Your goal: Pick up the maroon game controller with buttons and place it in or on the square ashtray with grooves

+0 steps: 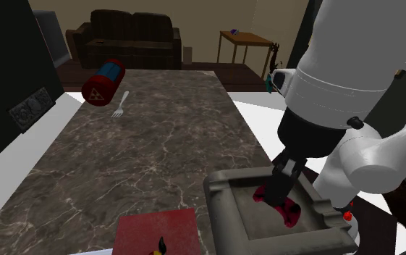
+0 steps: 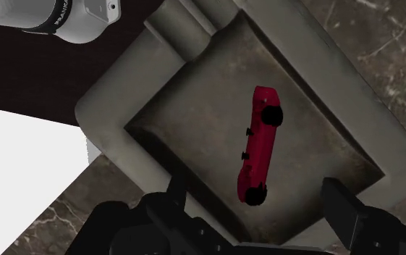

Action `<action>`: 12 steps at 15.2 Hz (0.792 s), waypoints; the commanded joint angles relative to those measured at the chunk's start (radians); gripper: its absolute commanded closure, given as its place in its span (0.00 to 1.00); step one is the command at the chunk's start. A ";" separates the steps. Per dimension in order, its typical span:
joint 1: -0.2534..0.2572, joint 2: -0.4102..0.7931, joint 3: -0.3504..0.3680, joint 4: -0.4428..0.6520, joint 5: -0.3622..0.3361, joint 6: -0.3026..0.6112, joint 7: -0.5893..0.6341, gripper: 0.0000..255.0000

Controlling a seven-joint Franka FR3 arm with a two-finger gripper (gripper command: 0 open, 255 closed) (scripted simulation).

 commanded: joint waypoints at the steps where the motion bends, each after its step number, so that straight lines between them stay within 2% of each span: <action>1: 0.000 0.000 0.000 0.000 0.000 0.000 0.000 0.00; 2: 0.000 0.000 0.000 0.000 0.000 0.000 0.000 0.00; 6: -0.019 0.033 -0.031 0.141 -0.034 -0.110 0.015 0.00; 12: -0.019 0.033 -0.031 0.141 -0.034 -0.110 0.015 0.00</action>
